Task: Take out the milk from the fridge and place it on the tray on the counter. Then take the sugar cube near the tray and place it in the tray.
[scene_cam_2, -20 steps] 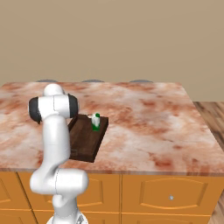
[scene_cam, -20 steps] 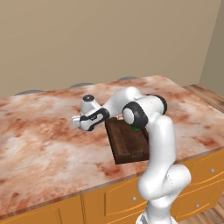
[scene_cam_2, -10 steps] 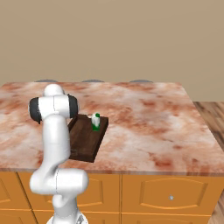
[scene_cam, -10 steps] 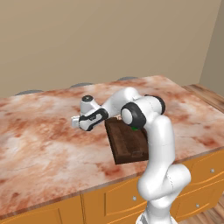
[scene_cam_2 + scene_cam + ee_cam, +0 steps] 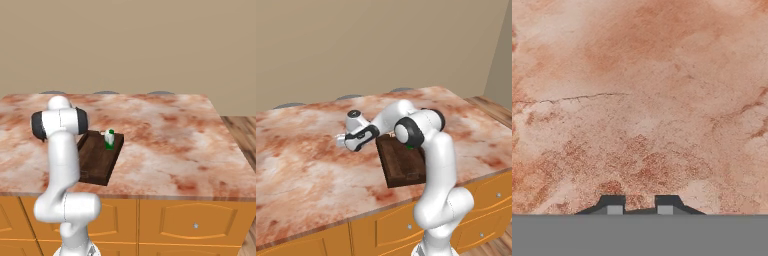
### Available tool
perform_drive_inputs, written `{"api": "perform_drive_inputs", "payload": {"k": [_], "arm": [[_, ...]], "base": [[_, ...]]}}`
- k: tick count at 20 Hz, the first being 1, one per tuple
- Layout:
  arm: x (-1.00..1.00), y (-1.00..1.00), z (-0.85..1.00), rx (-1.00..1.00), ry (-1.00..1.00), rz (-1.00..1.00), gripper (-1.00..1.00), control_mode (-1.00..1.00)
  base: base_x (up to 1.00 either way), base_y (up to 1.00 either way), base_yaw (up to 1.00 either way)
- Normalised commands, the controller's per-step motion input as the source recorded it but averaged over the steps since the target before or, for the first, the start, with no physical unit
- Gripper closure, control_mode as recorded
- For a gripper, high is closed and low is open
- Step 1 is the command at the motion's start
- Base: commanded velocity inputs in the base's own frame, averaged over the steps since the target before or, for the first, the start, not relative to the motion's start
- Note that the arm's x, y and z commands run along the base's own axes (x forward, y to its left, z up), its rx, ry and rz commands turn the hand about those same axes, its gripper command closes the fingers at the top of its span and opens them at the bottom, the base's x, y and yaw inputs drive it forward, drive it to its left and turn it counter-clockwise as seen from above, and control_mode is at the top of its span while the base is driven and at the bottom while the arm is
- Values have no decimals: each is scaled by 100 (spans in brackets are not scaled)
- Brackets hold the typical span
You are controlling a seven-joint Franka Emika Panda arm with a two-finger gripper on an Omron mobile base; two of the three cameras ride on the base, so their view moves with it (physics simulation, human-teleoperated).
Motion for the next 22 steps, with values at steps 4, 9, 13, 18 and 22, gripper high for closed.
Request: {"api": "perform_drive_inputs", "payload": {"k": [4, 9, 13, 18, 22], "arm": [[-27, 1, 24, 0, -1, -5, 100, -100], [-71, -8, 77, 0, -3, -7, 100, -100], [-84, -63, 58, 1, 0, -16, 100, -100], [-81, -100, 30, 5, 0, -17, 100, -100], [-48, -100, 9, 3, 0, -16, 100, -100]], "base": [[0, 0, 0], [0, 0, 0], [0, 0, 0], [0, 0, 0], [0, 0, 0]]}}
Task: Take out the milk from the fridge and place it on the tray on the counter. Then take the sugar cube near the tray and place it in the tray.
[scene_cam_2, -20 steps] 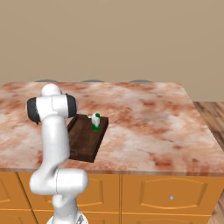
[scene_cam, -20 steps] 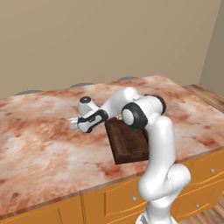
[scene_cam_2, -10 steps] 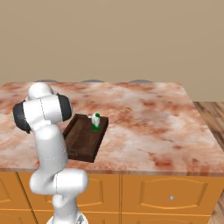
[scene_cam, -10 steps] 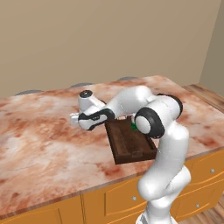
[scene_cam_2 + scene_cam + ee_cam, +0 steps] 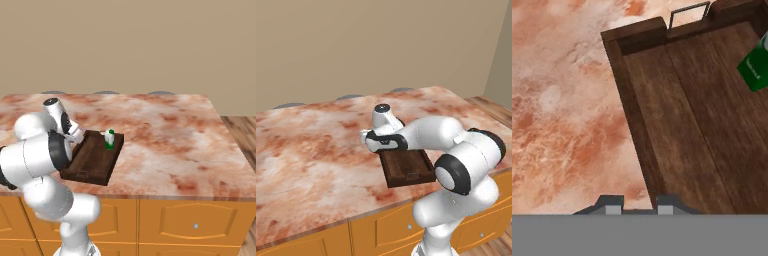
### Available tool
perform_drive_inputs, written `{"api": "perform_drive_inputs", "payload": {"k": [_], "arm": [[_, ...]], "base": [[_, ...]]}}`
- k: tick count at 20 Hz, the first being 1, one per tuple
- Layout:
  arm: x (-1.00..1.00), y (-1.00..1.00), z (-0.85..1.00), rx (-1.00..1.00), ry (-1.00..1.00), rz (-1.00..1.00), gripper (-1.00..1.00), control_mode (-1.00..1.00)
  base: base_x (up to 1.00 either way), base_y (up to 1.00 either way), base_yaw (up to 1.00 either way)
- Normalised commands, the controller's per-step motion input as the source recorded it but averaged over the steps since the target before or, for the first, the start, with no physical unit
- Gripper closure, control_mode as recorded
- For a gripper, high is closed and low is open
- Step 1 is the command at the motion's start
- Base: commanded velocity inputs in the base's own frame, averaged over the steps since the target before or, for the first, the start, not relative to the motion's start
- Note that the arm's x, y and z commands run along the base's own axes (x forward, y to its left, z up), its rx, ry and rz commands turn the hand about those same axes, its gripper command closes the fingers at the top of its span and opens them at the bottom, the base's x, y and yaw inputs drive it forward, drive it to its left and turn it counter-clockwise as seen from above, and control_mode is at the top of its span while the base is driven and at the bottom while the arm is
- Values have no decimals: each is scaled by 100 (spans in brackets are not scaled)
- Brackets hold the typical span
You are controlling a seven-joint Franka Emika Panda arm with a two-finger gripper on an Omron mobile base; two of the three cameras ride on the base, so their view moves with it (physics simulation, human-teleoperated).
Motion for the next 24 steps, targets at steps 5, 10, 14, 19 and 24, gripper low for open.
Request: {"api": "perform_drive_inputs", "payload": {"k": [5, 10, 14, 19, 24], "arm": [[-35, -86, 1, 0, 0, -10, 100, -100], [-1, -24, -1, 2, 4, -3, 100, -100], [8, -4, -9, 8, 5, 0, 100, -100], [1, -22, -17, 0, 5, 0, 100, -100], [0, -4, -2, 0, 0, -2, 100, -100]], "base": [[0, 0, 0], [0, 0, 0], [0, 0, 0], [0, 0, 0], [0, 0, 0]]}}
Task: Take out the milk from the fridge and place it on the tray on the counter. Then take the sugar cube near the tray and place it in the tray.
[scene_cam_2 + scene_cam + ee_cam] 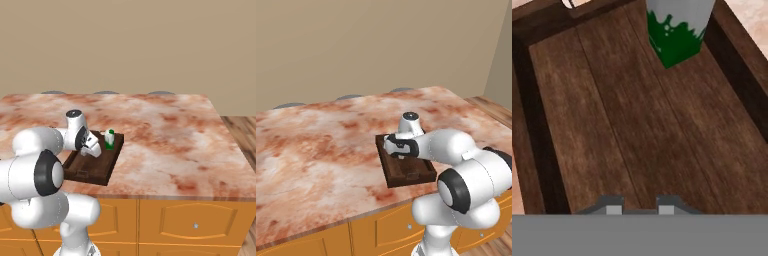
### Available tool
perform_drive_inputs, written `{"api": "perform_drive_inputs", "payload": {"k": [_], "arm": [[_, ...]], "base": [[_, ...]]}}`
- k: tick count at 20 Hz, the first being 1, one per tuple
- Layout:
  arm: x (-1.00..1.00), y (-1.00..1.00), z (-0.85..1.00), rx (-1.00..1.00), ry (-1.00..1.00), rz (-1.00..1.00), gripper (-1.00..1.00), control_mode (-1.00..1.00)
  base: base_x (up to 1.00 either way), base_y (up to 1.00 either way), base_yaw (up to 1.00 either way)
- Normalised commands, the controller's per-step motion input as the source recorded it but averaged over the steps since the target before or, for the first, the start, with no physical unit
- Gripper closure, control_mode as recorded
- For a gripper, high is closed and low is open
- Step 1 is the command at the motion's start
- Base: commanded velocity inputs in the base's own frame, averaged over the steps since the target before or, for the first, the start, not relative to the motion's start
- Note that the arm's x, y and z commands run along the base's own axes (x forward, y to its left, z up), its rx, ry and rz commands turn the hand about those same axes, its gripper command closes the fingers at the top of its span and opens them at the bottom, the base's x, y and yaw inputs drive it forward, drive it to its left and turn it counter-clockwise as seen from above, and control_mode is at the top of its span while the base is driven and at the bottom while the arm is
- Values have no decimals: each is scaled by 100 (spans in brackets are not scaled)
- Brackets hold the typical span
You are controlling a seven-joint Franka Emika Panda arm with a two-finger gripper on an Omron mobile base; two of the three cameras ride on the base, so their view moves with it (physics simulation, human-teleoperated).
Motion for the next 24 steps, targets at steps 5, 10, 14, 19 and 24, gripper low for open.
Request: {"api": "perform_drive_inputs", "payload": {"k": [5, 10, 14, 19, 24], "arm": [[0, -5, -15, 0, 3, -3, 100, -100], [0, -17, -28, 0, 3, -1, 100, -100], [0, -19, -26, 0, 2, 0, 100, -100], [0, -4, -26, 0, 2, 0, 100, -100], [0, 0, -12, 0, 0, 0, -100, -100]], "base": [[0, 0, 0], [0, 0, 0], [0, 0, 0], [0, 0, 0], [0, 0, 0]]}}
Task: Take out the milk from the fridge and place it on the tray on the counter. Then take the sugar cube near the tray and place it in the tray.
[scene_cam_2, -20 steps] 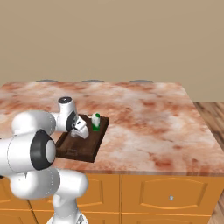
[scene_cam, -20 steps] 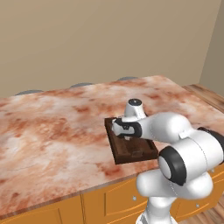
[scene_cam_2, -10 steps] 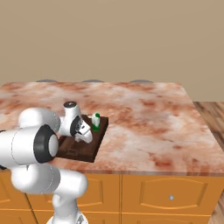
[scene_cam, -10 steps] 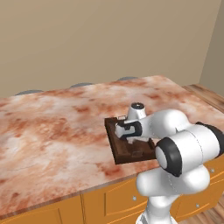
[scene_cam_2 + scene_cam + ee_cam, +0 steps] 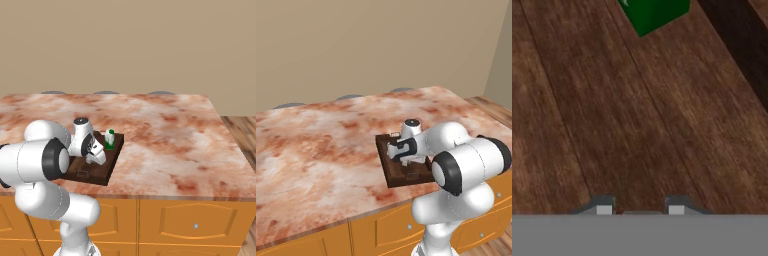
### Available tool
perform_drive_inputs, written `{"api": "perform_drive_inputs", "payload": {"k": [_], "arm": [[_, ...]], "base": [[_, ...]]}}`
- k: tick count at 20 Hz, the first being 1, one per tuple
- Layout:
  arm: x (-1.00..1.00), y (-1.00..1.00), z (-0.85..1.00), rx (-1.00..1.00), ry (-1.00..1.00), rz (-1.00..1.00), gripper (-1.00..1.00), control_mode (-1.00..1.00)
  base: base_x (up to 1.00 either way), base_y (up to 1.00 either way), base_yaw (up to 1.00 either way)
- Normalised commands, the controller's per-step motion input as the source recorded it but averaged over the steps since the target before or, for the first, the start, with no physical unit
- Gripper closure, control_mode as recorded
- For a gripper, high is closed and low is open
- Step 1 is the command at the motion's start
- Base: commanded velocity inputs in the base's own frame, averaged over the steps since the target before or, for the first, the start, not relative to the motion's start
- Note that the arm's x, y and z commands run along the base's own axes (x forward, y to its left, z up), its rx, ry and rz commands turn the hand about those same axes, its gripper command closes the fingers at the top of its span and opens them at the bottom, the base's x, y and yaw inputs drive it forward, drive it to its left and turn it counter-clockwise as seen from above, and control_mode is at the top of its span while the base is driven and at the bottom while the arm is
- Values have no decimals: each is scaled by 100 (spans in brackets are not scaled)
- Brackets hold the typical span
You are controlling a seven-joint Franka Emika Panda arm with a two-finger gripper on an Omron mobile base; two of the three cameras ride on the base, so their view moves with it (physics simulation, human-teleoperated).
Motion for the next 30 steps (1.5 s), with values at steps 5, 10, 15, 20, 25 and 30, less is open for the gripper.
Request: {"api": "perform_drive_inputs", "payload": {"k": [5, 10, 15, 20, 25, 30], "arm": [[-3, 0, 5, 0, 0, 0, -100, -100], [-18, 0, 52, 1, 0, -1, -100, -100], [-40, 0, 93, 1, 0, 0, -100, -100], [-64, 0, 100, 0, -7, -2, -100, -100], [-82, 0, 100, 0, 6, 2, -100, -100], [-90, 0, 100, 0, 8, 15, -100, -100]], "base": [[0, 0, 0], [0, 0, 0], [0, 0, 0], [0, 0, 0], [0, 0, 0], [0, 0, 0]]}}
